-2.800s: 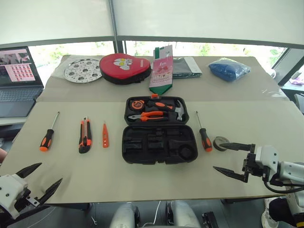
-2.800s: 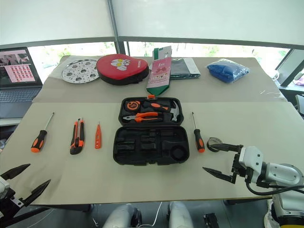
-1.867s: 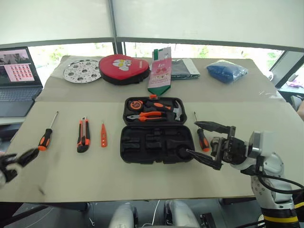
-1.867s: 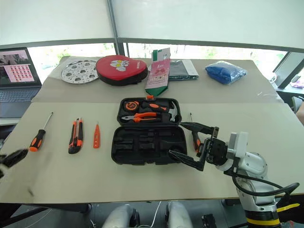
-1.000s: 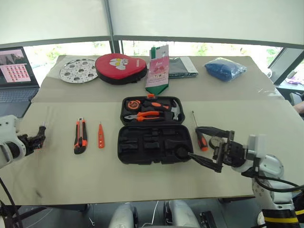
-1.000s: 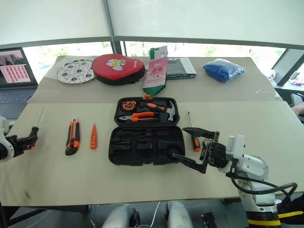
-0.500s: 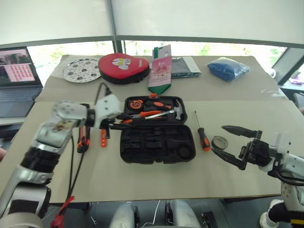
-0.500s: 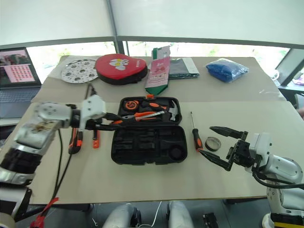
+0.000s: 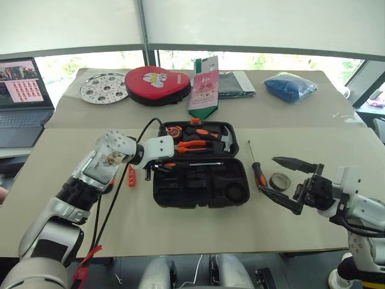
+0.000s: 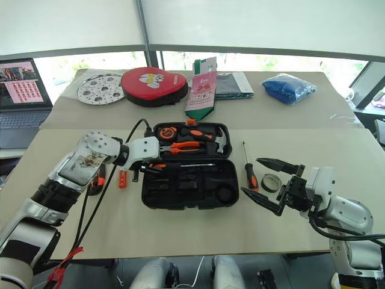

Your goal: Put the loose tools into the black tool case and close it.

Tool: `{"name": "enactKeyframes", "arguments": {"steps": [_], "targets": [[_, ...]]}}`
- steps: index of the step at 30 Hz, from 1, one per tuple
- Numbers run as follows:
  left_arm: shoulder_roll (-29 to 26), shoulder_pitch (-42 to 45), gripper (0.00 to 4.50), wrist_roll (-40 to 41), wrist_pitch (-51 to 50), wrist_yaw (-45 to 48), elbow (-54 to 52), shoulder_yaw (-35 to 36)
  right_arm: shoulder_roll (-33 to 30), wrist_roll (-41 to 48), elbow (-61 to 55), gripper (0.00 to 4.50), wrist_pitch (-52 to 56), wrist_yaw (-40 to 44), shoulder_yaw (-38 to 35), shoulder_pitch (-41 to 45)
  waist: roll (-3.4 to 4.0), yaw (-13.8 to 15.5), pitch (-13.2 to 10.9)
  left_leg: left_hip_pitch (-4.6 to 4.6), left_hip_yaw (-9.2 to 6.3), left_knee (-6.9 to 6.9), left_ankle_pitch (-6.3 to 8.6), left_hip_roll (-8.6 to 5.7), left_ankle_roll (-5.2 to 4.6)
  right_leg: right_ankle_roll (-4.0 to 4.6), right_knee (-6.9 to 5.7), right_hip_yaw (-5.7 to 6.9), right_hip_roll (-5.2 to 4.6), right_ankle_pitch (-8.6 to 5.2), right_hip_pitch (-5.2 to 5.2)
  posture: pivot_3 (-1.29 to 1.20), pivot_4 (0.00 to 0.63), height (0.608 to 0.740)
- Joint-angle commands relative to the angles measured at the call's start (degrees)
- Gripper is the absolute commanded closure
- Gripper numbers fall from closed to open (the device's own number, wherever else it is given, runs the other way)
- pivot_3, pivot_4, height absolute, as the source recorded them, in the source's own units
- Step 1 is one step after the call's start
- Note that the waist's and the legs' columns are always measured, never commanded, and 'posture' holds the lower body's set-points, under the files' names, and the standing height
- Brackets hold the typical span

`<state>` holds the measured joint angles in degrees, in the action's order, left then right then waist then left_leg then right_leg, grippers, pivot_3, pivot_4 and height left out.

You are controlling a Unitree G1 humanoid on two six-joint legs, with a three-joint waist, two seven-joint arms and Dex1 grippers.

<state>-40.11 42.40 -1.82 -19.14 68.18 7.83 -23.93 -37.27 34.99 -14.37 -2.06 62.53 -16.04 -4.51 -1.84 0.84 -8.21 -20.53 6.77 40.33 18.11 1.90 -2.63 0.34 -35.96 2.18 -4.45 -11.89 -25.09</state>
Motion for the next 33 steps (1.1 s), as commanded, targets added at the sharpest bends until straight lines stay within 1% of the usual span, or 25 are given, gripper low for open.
{"name": "enactKeyframes", "arguments": {"steps": [1, 5, 8, 9, 12, 13, 14, 15, 17, 20, 21, 23, 24, 27, 29, 31, 33], "targets": [[1.37, 0.50, 3.65, -1.66, 0.69, -0.32, -0.82, -0.79, 0.41, 1.34, -2.36, 0.00, -0.10, 0.01, -0.73, -0.32, 0.00, 0.04, 0.00, -0.02, -0.01, 0.03, 0.00, 0.00, 0.00, -0.01, 0.00, 0.01, 0.00, 0.00, 0.00, 0.00, 0.150, 0.740], [2.25, 0.48, 3.65, -3.50, 1.36, -0.65, -0.41, -1.11, 0.46, 1.66, -2.82, 0.00, 0.33, 0.07, -0.75, -0.56, 0.00, -0.04, 0.00, -0.04, -0.01, 0.07, 0.00, -0.01, 0.00, -0.02, 0.00, 0.01, 0.00, 0.01, 0.01, 0.00, 0.150, 0.740], [3.51, 0.50, 3.65, -3.07, 0.18, -1.58, -0.26, 0.04, 0.59, 2.01, -3.21, 0.00, 0.81, -0.03, -0.73, -0.71, 0.00, -0.05, 0.00, -0.03, -0.02, 0.06, 0.00, -0.01, 0.00, -0.02, 0.00, 0.01, 0.01, 0.01, 0.01, 0.00, 0.150, 0.740], [3.73, 0.47, 3.15, -2.90, 0.29, -1.77, -0.37, 0.34, 0.64, 2.14, -3.42, 0.00, 0.97, -0.07, -0.69, -0.83, 0.00, -0.03, 0.00, -0.03, -0.02, 0.07, 0.00, -0.01, 0.00, -0.02, -0.01, 0.00, 0.00, 0.01, 0.01, 0.00, 0.150, 0.740], [5.31, -0.10, 2.27, 0.48, -0.24, -2.15, -1.58, 3.13, 0.91, 2.37, -4.02, 0.00, 1.45, -0.09, -0.49, -1.24, 0.00, -0.02, 0.00, -0.04, -0.03, 0.08, 0.01, -0.01, -0.01, -0.02, -0.01, 0.00, 0.00, 0.01, 0.01, 0.00, 0.150, 0.740], [5.78, -0.26, 1.92, 1.60, -0.61, -2.08, -1.93, 3.94, 0.97, 2.41, -4.10, 0.00, 1.54, -0.10, -0.48, -1.30, 0.00, 0.03, 0.00, -0.04, -0.03, 0.08, 0.01, -0.01, -0.01, -0.02, -0.01, 0.00, 0.00, 0.01, 0.01, 0.00, 0.150, 0.740], [6.76, -0.94, 1.57, 3.56, 0.29, -3.09, -2.48, 6.20, 1.12, 2.52, -4.08, 0.00, 1.53, -0.04, -0.51, -1.53, 0.00, 0.03, 0.00, -0.05, -0.05, 0.10, 0.01, 0.00, -0.01, -0.02, -0.02, 0.02, -0.01, 0.01, 0.01, 0.00, 0.150, 0.740], [7.39, -1.42, 1.13, 4.75, 1.05, -3.83, -2.83, 7.71, 1.21, 2.60, -4.05, 0.00, 1.51, 0.00, -0.54, -1.69, 0.00, 0.00, 0.00, -0.09, -0.08, 0.13, 0.01, 0.01, -0.02, -0.03, -0.02, 0.05, -0.01, 0.01, 0.01, 0.00, 0.150, 0.740], [8.12, -2.60, 0.50, 6.27, 2.32, -4.89, -3.27, 9.95, 1.47, 2.59, -3.96, 0.00, 1.35, -0.04, -0.65, -2.13, 0.00, -0.07, 0.00, -0.10, -0.10, 0.16, 0.01, 0.05, -0.02, -0.03, -0.03, 0.05, -0.02, 0.02, 0.00, 0.00, 0.150, 0.740], [9.15, -5.33, 0.50, 9.75, 3.52, -5.23, -3.70, 13.08, 1.99, 2.56, -3.66, 0.00, 0.92, -0.06, -1.05, -3.11, 0.01, -0.15, 0.00, -0.09, -0.12, 0.17, 0.00, 0.05, -0.01, -0.04, -0.03, 0.06, -0.01, 0.02, 0.01, 0.00, 0.150, 0.740], [9.99, -6.36, 0.96, 11.40, 2.90, -5.86, -3.56, 14.52, 2.24, 2.59, -3.49, 0.00, 0.83, -0.21, -1.22, -3.34, 0.02, -0.19, 0.01, -0.09, -0.12, 0.17, 0.00, 0.05, 0.00, -0.03, -0.04, 0.06, -0.01, 0.02, 0.00, 0.00, 0.150, 0.740], [11.35, -7.83, 1.52, 13.39, 1.91, -6.84, -2.42, 16.30, 2.55, 2.46, -3.06, 0.00, 0.61, -0.14, -1.31, -3.46, 0.02, -0.16, 0.01, -0.07, -0.12, 0.17, 0.00, 0.05, 0.00, -0.03, -0.08, 0.04, -0.02, 0.02, 0.01, 0.00, 0.150, 0.740], [11.69, -8.41, 1.93, 13.22, 2.14, -7.32, -1.31, 16.37, 2.69, 2.35, -2.97, 0.00, 0.57, -0.13, -1.20, -3.39, 0.02, -0.14, 0.01, -0.08, -0.12, 0.18, 0.00, 0.05, 0.00, -0.04, -0.07, 0.05, -0.02, 0.02, 0.01, 0.00, 0.150, 0.740], [12.41, -9.94, 3.07, 12.64, 4.12, -7.17, 1.34, 15.63, 3.12, 2.21, -3.02, 0.00, 0.68, -0.43, -0.80, -2.99, 0.02, -0.12, 0.01, -0.08, -0.13, 0.29, 0.02, 0.04, -0.03, -0.05, -0.11, 0.06, -0.03, 0.03, 0.04, 0.00, 0.150, 0.740], [13.25, -10.48, 3.76, 12.43, 4.26, -7.23, 3.20, 14.86, 3.38, 2.05, -2.89, 0.00, 0.70, -0.50, -0.63, -2.73, 0.02, -0.07, 0.01, -0.09, -0.14, 0.30, 0.04, 0.04, -0.07, -0.05, -0.10, 0.07, -0.03, 0.03, 0.04, 0.00, 0.150, 0.740], [13.77, -10.44, 4.47, 10.59, 6.54, -7.78, 5.35, 13.66, 3.57, 2.03, -3.04, 0.00, 0.89, -0.55, -0.38, -2.57, 0.02, 0.00, 0.01, -0.11, -0.14, 0.33, 0.04, 0.03, -0.06, -0.06, -0.10, 0.07, -0.03, 0.04, 0.05, 0.00, 0.150, 0.740], [14.24, -10.15, 4.49, 9.63, 7.24, -7.99, 6.51, 12.79, 3.64, 2.07, -3.38, 0.00, 1.18, -0.69, -0.17, -2.43, 0.02, 0.05, 0.01, -0.13, -0.14, 0.37, 0.04, 0.03, -0.06, -0.07, -0.09, 0.09, -0.03, 0.05, 0.05, 0.00, 0.150, 0.740]]}}
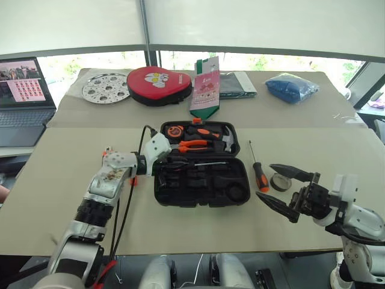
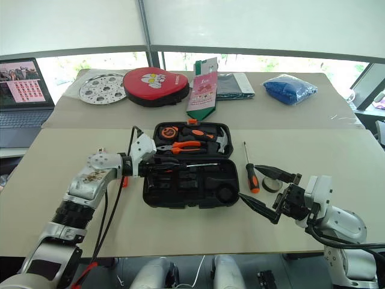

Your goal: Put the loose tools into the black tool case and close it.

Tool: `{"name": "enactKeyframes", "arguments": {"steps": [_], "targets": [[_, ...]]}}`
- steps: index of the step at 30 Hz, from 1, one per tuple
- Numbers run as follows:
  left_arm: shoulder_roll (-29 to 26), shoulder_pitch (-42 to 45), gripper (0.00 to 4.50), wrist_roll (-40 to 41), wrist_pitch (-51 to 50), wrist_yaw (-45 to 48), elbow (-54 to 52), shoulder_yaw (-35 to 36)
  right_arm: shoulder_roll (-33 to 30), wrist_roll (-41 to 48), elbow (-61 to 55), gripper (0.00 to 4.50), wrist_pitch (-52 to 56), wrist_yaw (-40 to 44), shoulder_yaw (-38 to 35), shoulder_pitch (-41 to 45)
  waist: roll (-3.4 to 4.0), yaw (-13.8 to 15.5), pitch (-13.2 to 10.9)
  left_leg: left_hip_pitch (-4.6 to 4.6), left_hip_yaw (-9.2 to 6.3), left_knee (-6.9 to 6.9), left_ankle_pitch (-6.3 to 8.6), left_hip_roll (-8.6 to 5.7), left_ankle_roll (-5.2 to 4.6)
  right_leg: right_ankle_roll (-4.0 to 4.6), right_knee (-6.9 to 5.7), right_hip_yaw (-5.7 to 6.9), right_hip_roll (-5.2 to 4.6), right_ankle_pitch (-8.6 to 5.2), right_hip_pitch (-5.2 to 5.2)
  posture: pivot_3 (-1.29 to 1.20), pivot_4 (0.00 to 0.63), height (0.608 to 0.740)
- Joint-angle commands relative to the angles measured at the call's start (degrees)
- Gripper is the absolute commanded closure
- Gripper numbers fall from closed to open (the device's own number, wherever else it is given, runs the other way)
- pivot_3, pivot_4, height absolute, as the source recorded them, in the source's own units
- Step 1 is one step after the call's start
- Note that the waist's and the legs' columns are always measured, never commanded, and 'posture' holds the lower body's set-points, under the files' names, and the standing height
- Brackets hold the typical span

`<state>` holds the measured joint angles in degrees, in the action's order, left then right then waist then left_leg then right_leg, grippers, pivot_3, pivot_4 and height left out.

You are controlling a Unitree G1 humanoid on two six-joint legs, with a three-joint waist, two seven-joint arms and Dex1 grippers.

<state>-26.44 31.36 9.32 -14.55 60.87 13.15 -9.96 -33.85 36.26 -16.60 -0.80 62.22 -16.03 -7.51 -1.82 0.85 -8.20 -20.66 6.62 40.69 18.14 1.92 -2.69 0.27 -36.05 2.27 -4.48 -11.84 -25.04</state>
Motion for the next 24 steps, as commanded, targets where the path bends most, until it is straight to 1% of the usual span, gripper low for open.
{"name": "enactKeyframes", "arguments": {"steps": [1, 4, 7, 8, 11, 19, 24], "targets": [[0.86, 1.08, 4.49, -1.60, 2.14, -0.73, 1.50, -1.48, 0.22, 0.84, -1.27, 0.00, 0.08, -0.46, -0.15, 0.67, 0.01, 0.03, 0.00, 0.02, -0.01, 0.00, 0.00, 0.00, -0.01, 0.00, 0.00, 0.00, 0.00, 0.00, 0.02, 0.00, 0.150, 0.740], [1.66, 1.43, 4.49, -2.54, 2.63, 0.07, 2.62, -3.22, 0.17, 0.99, -1.49, 0.00, 0.44, -0.62, 0.07, 0.93, 0.01, 0.12, 0.01, 0.05, -0.01, 0.02, 0.01, -0.01, -0.02, -0.01, 0.00, 0.00, -0.02, 0.01, 0.07, 0.00, 0.150, 0.740], [2.22, 1.96, 4.49, -4.76, 1.08, -1.88, 4.31, -4.47, 0.01, 1.06, -1.82, 0.00, 0.69, -0.81, 0.35, 1.04, 0.03, 0.41, 0.02, 0.16, -0.02, 0.04, 0.05, -0.02, -0.08, -0.02, 0.02, 0.01, -0.04, 0.02, 0.21, 0.00, 0.150, 0.740], [2.34, 2.29, 4.49, -5.14, -1.21, -2.41, 4.72, -4.76, -0.04, 1.13, -2.04, 0.00, 0.94, -1.07, 0.40, 1.22, 0.05, 0.49, 0.03, 0.27, -0.05, 0.03, 0.16, -0.03, -0.27, -0.02, 0.06, 0.02, -0.03, 0.01, 0.36, 0.00, 0.150, 0.740], [2.28, 2.39, 4.49, -5.22, -7.97, -2.70, 4.29, -5.79, -0.21, 1.40, -2.78, 0.00, 1.76, -1.80, 0.48, 1.47, 0.11, 0.58, 0.07, 0.52, -0.11, 0.04, 0.26, -0.01, -0.44, -0.04, 0.16, 0.05, -0.04, 0.01, 0.75, 0.00, 0.150, 0.740], [0.94, 1.75, 4.49, -3.94, -17.84, -1.85, 1.00, -7.16, 0.19, 1.50, -3.86, 0.00, 2.22, -2.19, 0.01, -0.10, 0.45, 0.24, 0.33, 0.55, -0.13, 0.09, 0.29, -0.02, -0.49, -0.13, 0.14, -0.06, -0.03, 0.06, 0.81, 0.00, 0.150, 0.740], [2.75, 2.35, 4.49, -3.82, -22.30, -4.09, 2.65, -7.43, 0.44, 1.69, -4.05, 0.00, 1.92, -2.23, -0.03, -1.10, 0.47, 0.05, 0.43, 0.56, -0.14, 0.09, 0.29, -0.02, -0.49, -0.13, 0.15, -0.07, -0.02, 0.06, 0.82, 0.00, 0.150, 0.740]]}}
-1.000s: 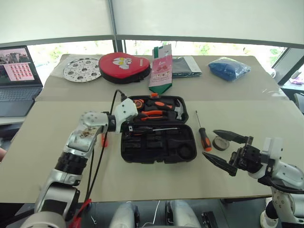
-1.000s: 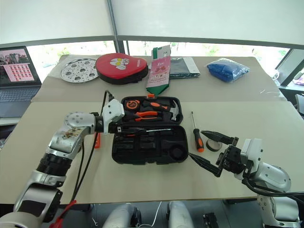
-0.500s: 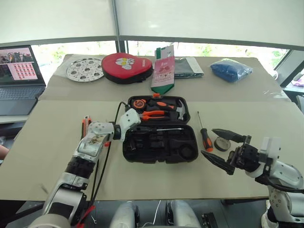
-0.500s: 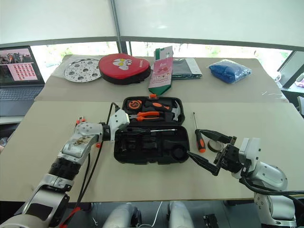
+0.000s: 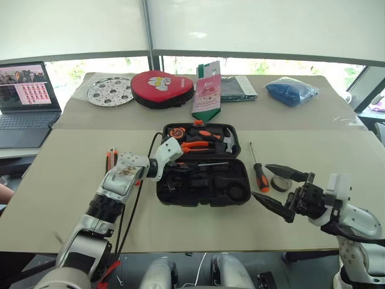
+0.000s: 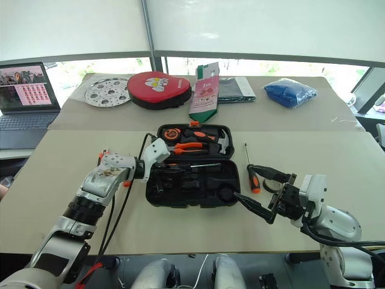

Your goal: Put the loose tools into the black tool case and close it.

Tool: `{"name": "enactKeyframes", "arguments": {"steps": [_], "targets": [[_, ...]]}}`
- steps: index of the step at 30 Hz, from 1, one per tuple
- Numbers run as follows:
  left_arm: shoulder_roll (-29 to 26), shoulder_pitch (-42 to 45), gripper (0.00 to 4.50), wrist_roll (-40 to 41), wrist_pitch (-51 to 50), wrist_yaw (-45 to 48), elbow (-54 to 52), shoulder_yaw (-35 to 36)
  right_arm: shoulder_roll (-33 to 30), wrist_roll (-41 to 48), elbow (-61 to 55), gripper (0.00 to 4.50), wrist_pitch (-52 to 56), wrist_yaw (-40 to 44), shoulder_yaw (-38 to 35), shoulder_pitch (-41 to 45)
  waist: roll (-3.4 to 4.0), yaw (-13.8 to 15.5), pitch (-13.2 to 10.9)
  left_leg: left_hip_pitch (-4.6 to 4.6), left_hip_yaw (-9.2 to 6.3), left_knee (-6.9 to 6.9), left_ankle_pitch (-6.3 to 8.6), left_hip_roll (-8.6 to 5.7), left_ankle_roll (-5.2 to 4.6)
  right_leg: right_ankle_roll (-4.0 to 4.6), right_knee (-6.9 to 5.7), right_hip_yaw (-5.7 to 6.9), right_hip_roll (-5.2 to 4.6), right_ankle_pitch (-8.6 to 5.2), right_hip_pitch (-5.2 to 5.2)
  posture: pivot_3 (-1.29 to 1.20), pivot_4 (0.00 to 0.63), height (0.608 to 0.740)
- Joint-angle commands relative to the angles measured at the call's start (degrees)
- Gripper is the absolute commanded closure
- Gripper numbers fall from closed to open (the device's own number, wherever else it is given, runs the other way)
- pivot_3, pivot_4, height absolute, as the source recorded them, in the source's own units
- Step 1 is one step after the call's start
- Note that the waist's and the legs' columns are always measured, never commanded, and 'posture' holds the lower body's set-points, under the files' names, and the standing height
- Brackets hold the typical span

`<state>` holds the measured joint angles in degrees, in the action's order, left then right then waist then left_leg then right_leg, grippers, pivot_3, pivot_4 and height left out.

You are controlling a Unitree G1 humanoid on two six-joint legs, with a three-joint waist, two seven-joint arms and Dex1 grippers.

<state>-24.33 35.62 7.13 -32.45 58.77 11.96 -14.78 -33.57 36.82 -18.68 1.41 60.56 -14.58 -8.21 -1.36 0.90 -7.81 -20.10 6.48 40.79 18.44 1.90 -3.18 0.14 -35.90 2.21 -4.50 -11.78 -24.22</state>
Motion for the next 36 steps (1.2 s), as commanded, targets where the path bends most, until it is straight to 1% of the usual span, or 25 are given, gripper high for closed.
{"name": "enactKeyframes", "arguments": {"steps": [1, 4, 8, 11, 14, 15, 18, 21, 25, 28, 33, 34, 36], "targets": [[0.92, -2.05, 4.49, -1.59, -4.21, -2.19, 3.80, -2.54, 0.22, 1.09, -2.00, 0.00, -0.39, -0.57, -1.42, -0.55, 0.03, 0.05, 0.08, 0.01, 0.00, 0.00, 0.00, 0.00, 0.00, 0.00, 0.00, 0.00, 0.00, 0.00, 0.02, 0.00, 0.150, 0.740], [0.72, -2.89, 4.49, -0.39, -2.86, -1.40, 1.39, -1.56, 0.43, 1.12, -2.03, 0.00, -0.54, -0.75, -1.51, -0.83, 0.03, 0.23, 0.11, 0.05, -0.01, 0.00, 0.00, -0.01, -0.01, -0.01, 0.02, 0.00, -0.03, -0.01, 0.06, 0.00, 0.150, 0.740], [-2.39, -3.98, 4.49, 1.11, 0.96, 2.11, -3.16, -0.21, 0.53, 1.15, -2.00, 0.00, -0.63, -0.83, -1.65, -1.29, 0.03, -0.12, 0.10, -0.02, -0.01, -0.02, 0.01, 0.02, -0.01, 0.01, 0.02, -0.02, -0.02, -0.01, -0.04, 0.00, 0.150, 0.740], [-3.36, -3.90, 4.49, 3.01, 4.53, 3.63, -5.43, 1.65, 0.54, 1.19, -2.00, 0.00, -0.65, -0.90, -1.70, -1.48, 0.04, -0.27, 0.08, -0.07, -0.01, -0.04, 0.01, 0.05, 0.00, 0.04, 0.01, -0.02, 0.01, -0.03, -0.12, 0.00, 0.150, 0.740], [-1.52, -2.45, 4.49, 4.68, 8.07, 2.56, -4.71, 4.06, 0.65, 1.17, -1.91, 0.00, -0.60, -1.05, -1.47, -1.35, 0.02, -0.18, 0.03, -0.12, -0.01, -0.03, 0.00, 0.04, 0.00, 0.05, 0.01, -0.01, -0.01, -0.04, -0.16, 0.00, 0.150, 0.740], [-0.45, -1.75, 4.49, 4.12, 10.28, 1.16, -3.18, 4.43, 0.72, 1.13, -1.91, 0.00, -0.59, -1.11, -1.33, -1.26, 0.01, -0.03, 0.02, -0.16, -0.01, -0.02, 0.01, 0.03, -0.01, 0.04, 0.02, -0.01, -0.03, -0.03, -0.17, 0.00, 0.150, 0.740], [2.15, -0.48, 4.49, 2.00, 13.35, -2.18, 1.08, 3.78, 0.84, 1.12, -2.05, 0.00, -0.52, -1.24, -1.08, -1.14, -0.01, 0.27, 0.00, -0.19, -0.02, -0.01, 0.03, 0.00, -0.05, 0.02, 0.08, 0.01, -0.06, -0.02, -0.16, 0.00, 0.150, 0.740], [5.06, 0.19, 4.49, 2.14, 14.60, -4.06, 3.88, 3.94, 0.77, 1.20, -2.33, 0.00, -0.39, -1.22, -1.05, -1.33, -0.03, 0.14, -0.01, -0.21, -0.01, -0.02, 0.06, -0.03, -0.10, -0.01, 0.15, 0.00, -0.05, -0.01, -0.15, 0.00, 0.150, 0.740], [5.45, 0.24, 4.49, 0.89, 14.58, -4.09, 5.42, 2.60, 0.71, 1.19, -2.55, 0.00, -0.30, -1.32, -1.10, -1.50, -0.05, -0.22, -0.02, -0.22, -0.01, -0.02, 0.07, -0.02, -0.11, -0.04, 0.17, 0.00, -0.02, -0.03, -0.16, 0.00, 0.150, 0.740], [4.56, -0.36, 4.49, -1.33, 12.86, -3.94, 6.02, 0.22, 0.71, 1.17, -2.60, 0.00, -0.31, -1.45, -1.12, -1.45, -0.05, -0.19, -0.02, -0.20, -0.01, -0.03, 0.07, -0.02, -0.11, -0.05, 0.16, 0.00, -0.02, -0.04, -0.15, 0.00, 0.150, 0.740], [3.56, -0.61, 4.49, -3.22, 5.01, -4.34, 7.35, -2.91, 0.87, 0.79, -2.11, 0.00, -0.47, -1.81, -0.87, -0.69, -0.03, -0.21, 0.00, -0.12, -0.01, -0.03, 0.08, -0.01, -0.12, -0.06, 0.17, 0.00, -0.03, -0.05, -0.07, 0.00, 0.150, 0.740], [3.54, -0.84, 4.49, -3.32, 4.62, -4.40, 7.37, -3.27, 0.93, 0.65, -1.97, 0.00, -0.54, -1.96, -0.82, -0.51, -0.03, -0.21, 0.00, -0.10, -0.01, -0.03, 0.08, -0.01, -0.13, -0.07, 0.17, 0.00, -0.03, -0.05, -0.06, 0.00, 0.150, 0.740], [3.62, -1.48, 4.49, -3.25, 6.95, -4.50, 7.07, -3.10, 1.22, 0.16, -1.66, 0.00, -0.94, -2.73, -0.99, -0.20, -0.01, -0.21, 0.02, -0.08, -0.01, -0.03, 0.08, 0.00, -0.13, -0.07, 0.16, 0.00, -0.03, -0.05, -0.05, 0.00, 0.150, 0.740]]}}
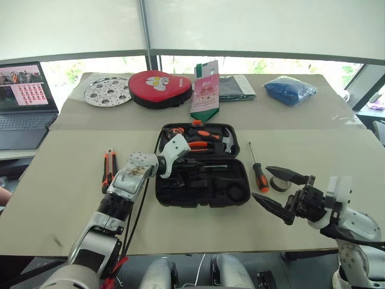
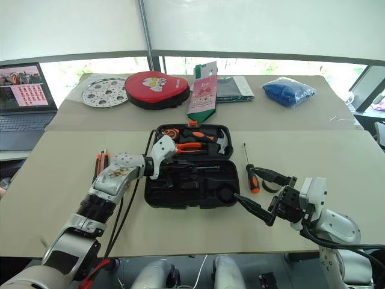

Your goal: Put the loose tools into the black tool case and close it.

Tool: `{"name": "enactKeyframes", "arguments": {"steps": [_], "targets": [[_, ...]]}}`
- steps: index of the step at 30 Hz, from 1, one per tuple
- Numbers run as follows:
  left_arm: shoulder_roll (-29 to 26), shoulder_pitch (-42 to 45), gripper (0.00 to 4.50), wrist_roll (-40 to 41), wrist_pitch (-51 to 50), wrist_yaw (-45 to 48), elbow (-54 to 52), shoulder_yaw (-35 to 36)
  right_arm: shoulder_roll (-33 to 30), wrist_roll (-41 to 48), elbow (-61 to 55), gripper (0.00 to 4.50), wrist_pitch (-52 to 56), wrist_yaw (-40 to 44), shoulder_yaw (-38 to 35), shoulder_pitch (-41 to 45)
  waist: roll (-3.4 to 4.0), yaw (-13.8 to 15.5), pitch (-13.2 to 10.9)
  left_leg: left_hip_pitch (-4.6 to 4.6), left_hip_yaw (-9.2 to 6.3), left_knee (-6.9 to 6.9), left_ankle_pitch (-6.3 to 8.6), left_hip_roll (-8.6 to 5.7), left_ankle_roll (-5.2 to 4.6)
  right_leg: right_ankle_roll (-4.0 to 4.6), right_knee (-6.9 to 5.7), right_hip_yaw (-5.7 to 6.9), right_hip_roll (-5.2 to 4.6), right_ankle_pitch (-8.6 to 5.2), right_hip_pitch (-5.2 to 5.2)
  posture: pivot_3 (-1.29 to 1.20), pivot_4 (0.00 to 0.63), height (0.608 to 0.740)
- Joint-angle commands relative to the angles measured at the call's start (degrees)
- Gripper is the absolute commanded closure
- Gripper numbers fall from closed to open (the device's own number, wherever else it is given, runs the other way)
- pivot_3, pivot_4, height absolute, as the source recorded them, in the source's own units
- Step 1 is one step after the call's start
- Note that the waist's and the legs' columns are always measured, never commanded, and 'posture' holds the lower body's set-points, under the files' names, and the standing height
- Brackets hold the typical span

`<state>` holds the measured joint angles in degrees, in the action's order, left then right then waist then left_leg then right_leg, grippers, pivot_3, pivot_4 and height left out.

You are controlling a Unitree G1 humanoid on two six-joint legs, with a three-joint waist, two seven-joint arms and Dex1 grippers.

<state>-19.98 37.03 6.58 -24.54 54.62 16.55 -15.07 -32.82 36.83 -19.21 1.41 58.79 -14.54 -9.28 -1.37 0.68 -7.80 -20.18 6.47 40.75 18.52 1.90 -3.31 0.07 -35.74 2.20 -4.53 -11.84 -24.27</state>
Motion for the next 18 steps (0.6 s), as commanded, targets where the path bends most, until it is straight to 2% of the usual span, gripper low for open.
{"name": "enactKeyframes", "arguments": {"steps": [1, 2, 5, 8, 10, 12, 15, 18], "targets": [[-0.51, -3.30, 4.49, -1.97, 0.75, -0.49, 1.97, -1.85, 0.58, -0.16, -0.87, 0.00, -1.29, -1.32, -1.26, 0.99, 0.00, 0.02, 0.01, 0.01, 0.00, 0.00, 0.00, 0.01, 0.00, 0.00, 0.00, 0.00, 0.00, 0.00, 0.01, 0.00, 0.150, 0.740], [-0.24, -3.69, 4.49, -0.50, 2.97, -0.67, 1.26, 0.15, 0.72, -0.30, -0.64, 0.00, -1.34, -2.02, -1.74, 1.06, 0.00, -0.01, 0.01, 0.00, 0.00, 0.00, 0.00, 0.01, 0.00, 0.00, 0.00, 0.00, 0.00, 0.00, 0.00, 0.00, 0.150, 0.740], [-0.77, -5.13, 3.80, 5.75, 11.65, 1.49, -2.36, 8.02, 0.69, -1.33, 0.01, 0.00, -1.57, -4.69, -4.29, 0.62, 0.00, -0.17, -0.02, -0.05, 0.00, -0.01, 0.00, 0.04, 0.01, 0.01, -0.01, -0.03, -0.02, 0.00, -0.08, 0.00, 0.150, 0.740], [-2.56, -6.73, 2.72, 10.60, 17.90, 5.69, -4.78, 12.94, 0.20, -3.78, -0.06, 0.00, -0.77, -8.56, -6.58, -0.46, 0.00, -0.10, -0.10, -0.20, 0.01, -0.02, -0.02, 0.08, 0.04, 0.05, -0.07, -0.02, -0.04, 0.00, -0.29, 0.00, 0.150, 0.740], [-6.26, -9.32, 2.00, 15.97, 19.98, 11.85, -8.05, 17.35, -1.48, -6.43, -0.87, 0.00, 3.11, -12.84, -9.09, -3.01, 0.02, -0.02, -0.11, -0.28, 0.01, -0.02, -0.03, 0.07, 0.08, 0.06, -0.10, 0.01, -0.05, -0.01, -0.37, 0.00, 0.150, 0.740], [-10.36, -12.68, 1.22, 21.27, 21.55, 18.80, -11.03, 21.67, -3.09, -5.03, -2.24, 0.00, 5.83, -12.38, -11.49, -7.21, 0.03, 0.01, -0.11, -0.36, 0.02, -0.02, -0.04, 0.06, 0.09, 0.08, -0.11, 0.02, -0.13, -0.02, -0.45, 0.00, 0.150, 0.740], [-15.88, -17.54, 0.15, 24.61, 22.74, 22.47, -15.03, 26.69, -3.85, -3.12, -3.89, 0.00, 7.83, -10.74, -14.26, -13.54, 0.09, 0.02, -0.11, -0.37, 0.05, -0.09, -0.07, 0.05, 0.16, 0.10, -0.11, 0.06, -0.21, -0.11, -0.51, 0.00, 0.150, 0.740], [-20.01, -24.13, 0.03, 27.37, 20.78, 22.97, -20.74, 30.86, -5.33, -7.43, -3.61, 0.00, 13.12, -15.13, -15.79, -18.79, 0.10, 0.07, -0.13, -0.42, 0.04, -0.08, -0.05, 0.05, 0.18, 0.08, -0.07, 0.07, -0.24, -0.15, -0.52, 0.00, 0.150, 0.740]]}}
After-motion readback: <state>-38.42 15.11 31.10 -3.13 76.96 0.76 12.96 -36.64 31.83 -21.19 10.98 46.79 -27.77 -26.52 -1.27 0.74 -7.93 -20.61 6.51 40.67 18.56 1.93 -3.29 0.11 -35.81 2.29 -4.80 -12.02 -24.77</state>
